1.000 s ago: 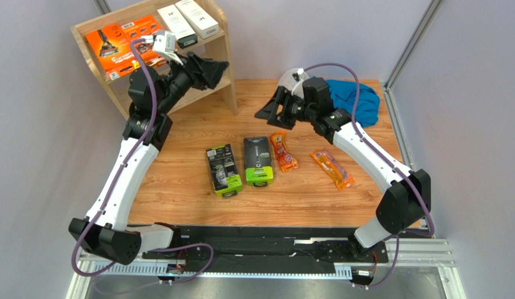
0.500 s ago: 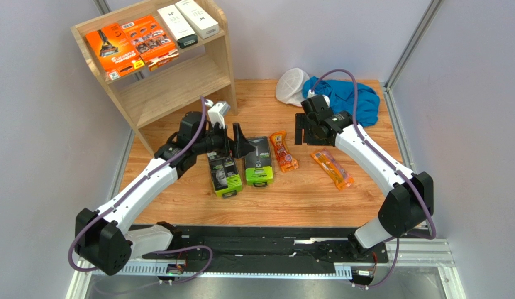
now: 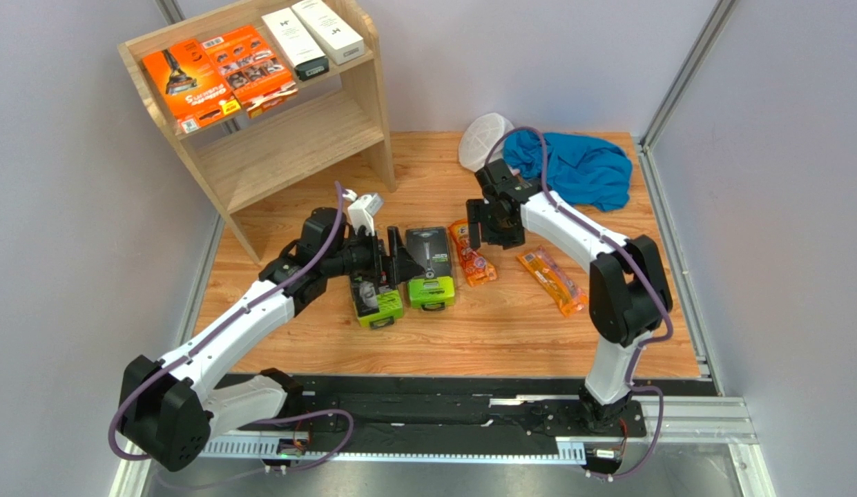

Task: Place and organize the shaving razors onto the shelf

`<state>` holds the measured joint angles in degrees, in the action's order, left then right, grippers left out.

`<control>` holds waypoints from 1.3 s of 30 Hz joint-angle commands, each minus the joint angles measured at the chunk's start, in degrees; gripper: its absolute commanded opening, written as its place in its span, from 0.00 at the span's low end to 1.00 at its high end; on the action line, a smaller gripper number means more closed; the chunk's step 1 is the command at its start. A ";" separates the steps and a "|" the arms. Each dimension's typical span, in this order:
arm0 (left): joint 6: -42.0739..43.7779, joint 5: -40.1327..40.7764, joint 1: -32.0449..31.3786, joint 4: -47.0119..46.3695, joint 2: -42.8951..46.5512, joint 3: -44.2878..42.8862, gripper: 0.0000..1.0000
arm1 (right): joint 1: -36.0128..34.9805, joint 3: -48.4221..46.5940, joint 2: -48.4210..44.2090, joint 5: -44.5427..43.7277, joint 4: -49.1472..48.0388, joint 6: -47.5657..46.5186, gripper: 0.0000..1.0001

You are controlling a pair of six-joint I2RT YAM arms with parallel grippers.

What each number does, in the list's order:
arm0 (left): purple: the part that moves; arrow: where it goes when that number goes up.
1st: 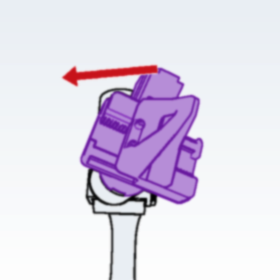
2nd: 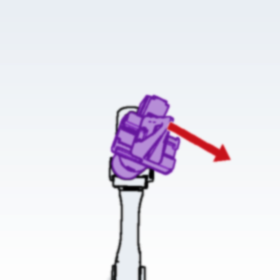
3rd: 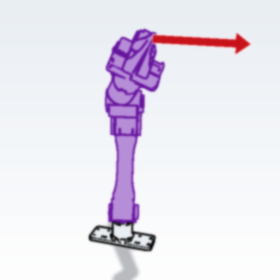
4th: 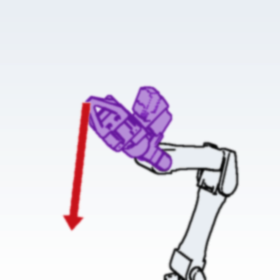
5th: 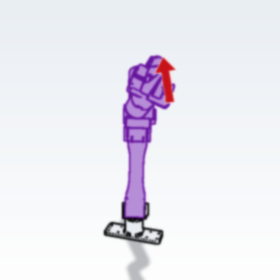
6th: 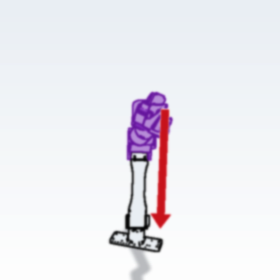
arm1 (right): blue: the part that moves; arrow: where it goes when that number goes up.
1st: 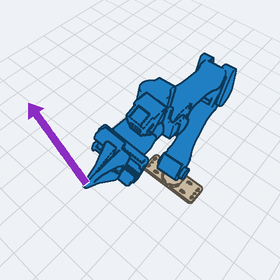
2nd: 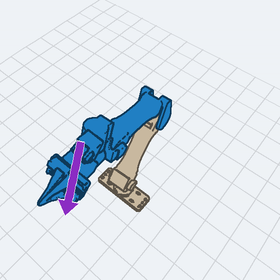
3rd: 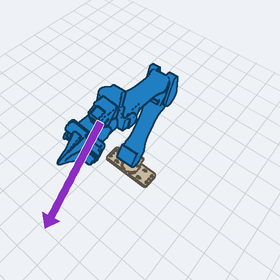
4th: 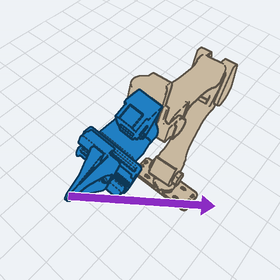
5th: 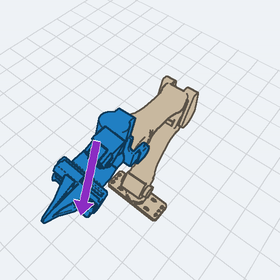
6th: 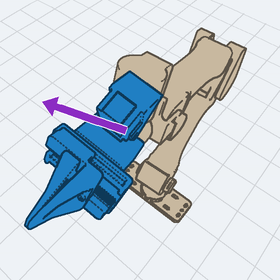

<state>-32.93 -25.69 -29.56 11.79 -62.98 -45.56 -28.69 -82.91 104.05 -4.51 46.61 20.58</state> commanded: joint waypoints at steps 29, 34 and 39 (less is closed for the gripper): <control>-1.09 -0.76 -0.15 -1.07 3.04 1.88 0.99 | -0.05 -8.15 16.28 8.73 -3.19 0.78 0.22; -1.09 -1.02 -0.23 -0.89 3.04 2.23 0.98 | 0.03 -5.60 13.55 7.85 -4.51 0.69 0.03; -1.87 -1.38 -0.15 -2.47 2.60 2.67 0.98 | -0.05 -1.73 6.27 12.15 -6.79 -0.80 0.00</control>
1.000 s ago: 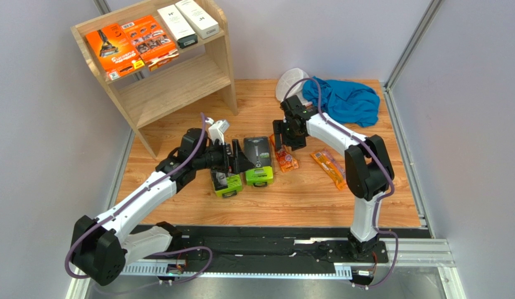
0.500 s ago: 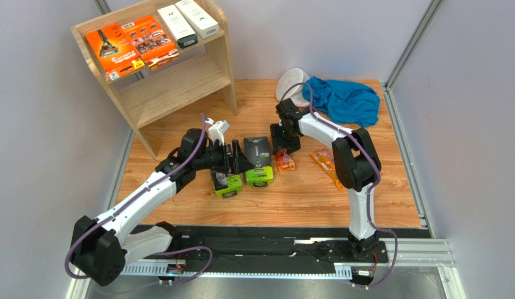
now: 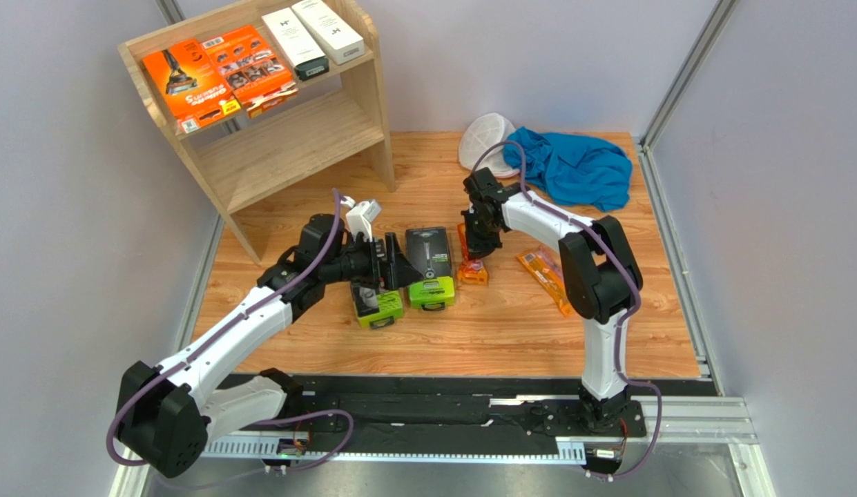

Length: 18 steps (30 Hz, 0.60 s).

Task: Place and organize the shaving razors onto the shelf

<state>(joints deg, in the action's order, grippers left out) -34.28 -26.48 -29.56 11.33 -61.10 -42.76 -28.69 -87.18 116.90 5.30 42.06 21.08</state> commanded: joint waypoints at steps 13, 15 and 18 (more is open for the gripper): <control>-8.08 -3.49 -0.15 -10.98 -3.67 1.63 0.99 | -3.03 14.92 -28.73 16.39 -8.22 0.89 0.00; -9.30 -3.75 -0.15 -13.96 -4.02 1.80 0.99 | -4.00 16.07 -30.32 17.46 -8.75 1.59 0.00; -11.50 -3.58 -0.15 -16.60 -4.03 2.42 0.99 | -6.72 17.12 -33.13 17.81 -9.19 2.29 0.00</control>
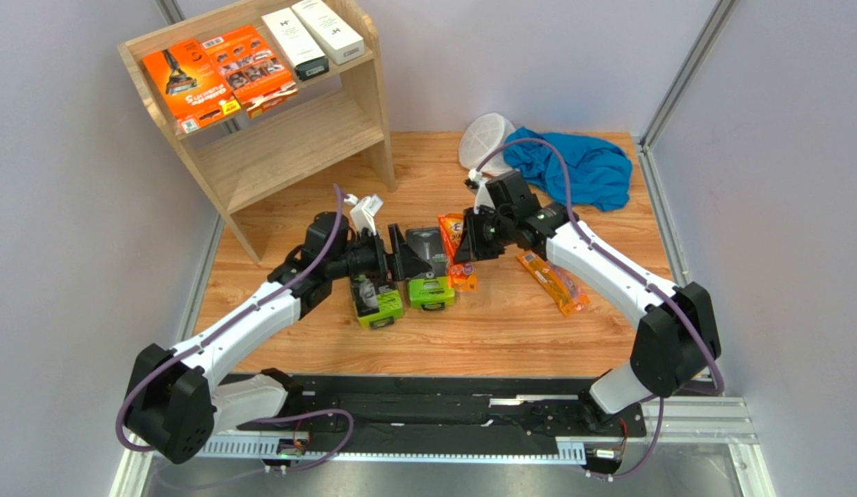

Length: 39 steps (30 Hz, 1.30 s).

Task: Place and organize the shaving razors onto the shelf

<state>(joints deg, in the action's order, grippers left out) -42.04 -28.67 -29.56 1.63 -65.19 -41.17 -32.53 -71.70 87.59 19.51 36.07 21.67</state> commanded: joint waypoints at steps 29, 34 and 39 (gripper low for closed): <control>-8.24 -6.05 -0.15 -15.69 -0.21 2.06 0.49 | -15.45 3.15 -8.49 6.33 -6.28 7.42 0.05; -7.62 -7.10 -0.15 -14.64 0.33 1.97 0.00 | -16.07 1.22 -7.08 4.32 -4.79 6.98 0.07; -7.26 -5.00 -0.14 -12.88 1.38 1.70 0.00 | -16.07 2.09 -9.01 -2.26 -4.08 8.91 0.32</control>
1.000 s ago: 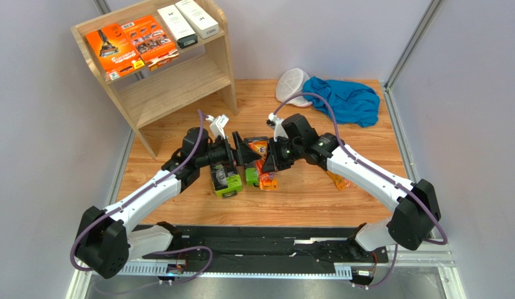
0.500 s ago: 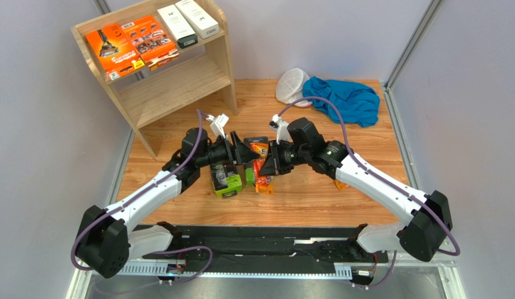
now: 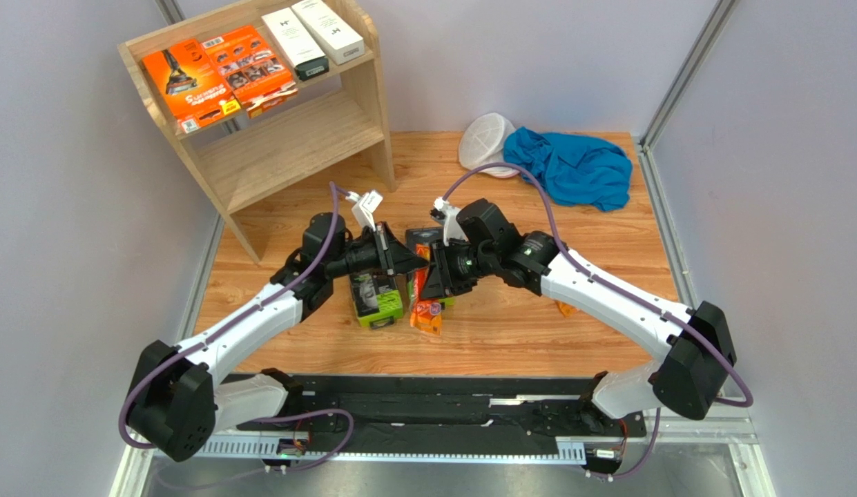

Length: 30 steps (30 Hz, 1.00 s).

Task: Place and organize the shaving razors onto the shelf

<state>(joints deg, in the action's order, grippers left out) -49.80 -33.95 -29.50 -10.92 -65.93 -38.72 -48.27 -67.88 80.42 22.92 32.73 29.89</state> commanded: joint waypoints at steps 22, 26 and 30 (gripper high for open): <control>-9.53 -2.07 6.55 -18.44 -6.74 -10.75 0.00 | 2.04 36.86 -25.23 -7.10 -64.10 30.14 0.96; -9.70 -3.84 8.57 -18.44 -8.07 -13.31 0.00 | 2.04 33.52 -21.81 -7.27 -67.27 29.00 0.94; -10.32 -4.54 10.42 -19.14 -8.42 -14.01 0.00 | 2.57 31.58 -16.80 -7.89 -71.30 30.48 0.90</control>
<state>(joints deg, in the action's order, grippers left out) -59.11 -36.12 -20.60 -25.67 -74.32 -49.89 -46.28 -32.47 60.18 15.53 -28.56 58.83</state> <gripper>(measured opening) 0.055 0.920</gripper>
